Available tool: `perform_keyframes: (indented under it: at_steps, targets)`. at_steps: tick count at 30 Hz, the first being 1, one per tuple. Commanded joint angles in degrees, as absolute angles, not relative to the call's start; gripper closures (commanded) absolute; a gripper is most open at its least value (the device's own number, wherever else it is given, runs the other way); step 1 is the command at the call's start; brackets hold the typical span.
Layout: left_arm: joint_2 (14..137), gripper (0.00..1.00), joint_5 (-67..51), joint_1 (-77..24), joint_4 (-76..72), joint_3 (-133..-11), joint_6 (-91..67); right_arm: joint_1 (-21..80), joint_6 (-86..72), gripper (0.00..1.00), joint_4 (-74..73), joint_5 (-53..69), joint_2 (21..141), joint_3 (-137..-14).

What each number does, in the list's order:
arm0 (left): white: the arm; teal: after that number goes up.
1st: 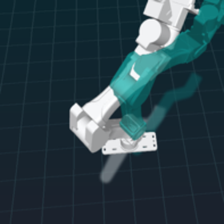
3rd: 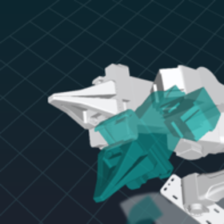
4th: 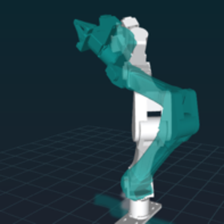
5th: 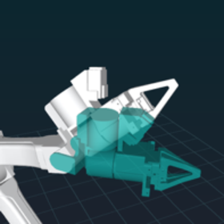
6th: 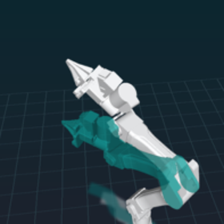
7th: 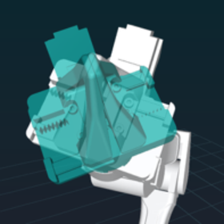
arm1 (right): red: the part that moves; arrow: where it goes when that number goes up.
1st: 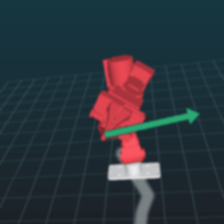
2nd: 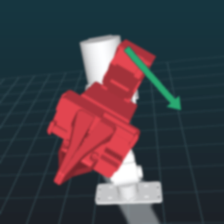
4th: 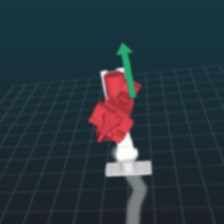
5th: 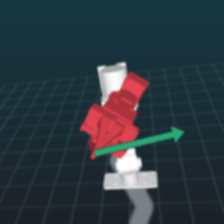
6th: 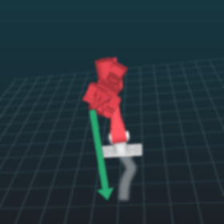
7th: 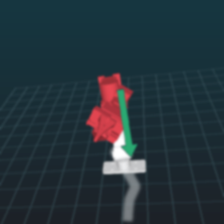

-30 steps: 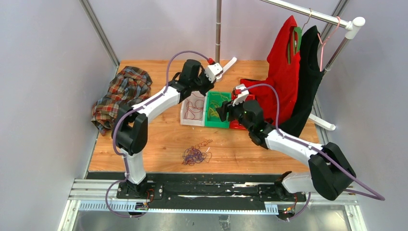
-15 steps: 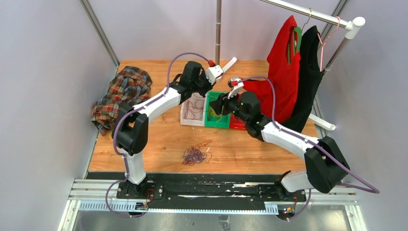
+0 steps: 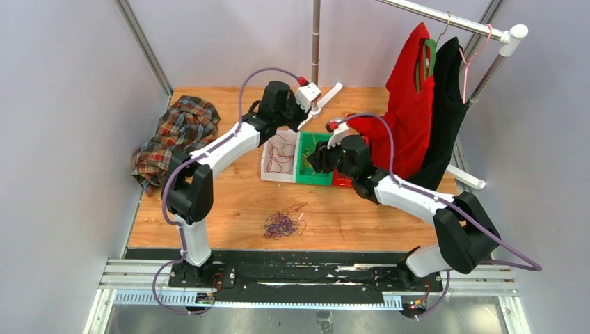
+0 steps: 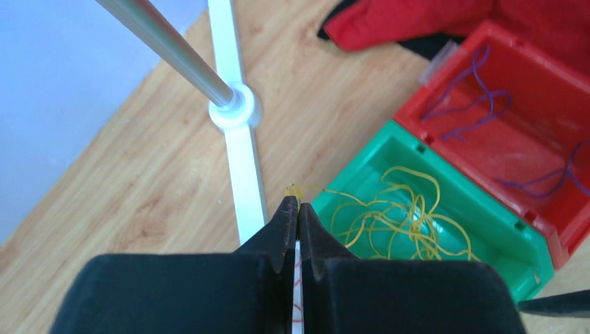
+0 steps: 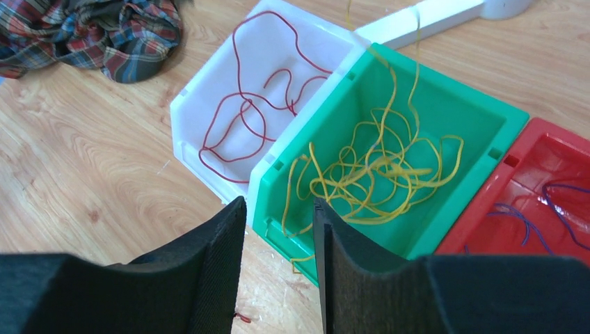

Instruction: Untangle the cables

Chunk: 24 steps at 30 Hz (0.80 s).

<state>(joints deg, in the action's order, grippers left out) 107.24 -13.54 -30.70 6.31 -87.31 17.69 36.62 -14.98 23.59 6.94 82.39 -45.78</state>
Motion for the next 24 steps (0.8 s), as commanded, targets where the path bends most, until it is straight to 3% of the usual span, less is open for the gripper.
perform_keyframes:
  at_steps: [1,4,9,12,18,24]
  targets:
    - [108.04,1.00,-11.97,-30.15,2.96,-92.22,13.64,36.02,-13.56,0.57,18.73,4.84,84.14,-47.76]
    - [108.49,1.00,-12.75,-30.15,3.73,-92.86,13.68,36.03,-13.84,0.50,12.67,1.74,86.20,-51.16]
    - [108.63,1.00,-13.38,-30.15,4.10,-92.68,14.34,36.04,-15.33,0.51,10.79,1.96,89.44,-51.83]
    - [108.51,1.00,-13.73,-30.15,4.34,-92.42,14.30,36.04,-16.24,0.59,11.60,3.44,93.91,-53.39]
    - [107.78,0.99,-14.42,-30.15,4.51,-91.10,14.34,36.04,-15.36,0.97,12.19,3.00,96.15,-57.19]
    - [107.01,1.00,-15.56,-30.15,5.12,-90.18,13.88,34.90,-12.96,0.99,13.90,0.60,95.58,-59.81]
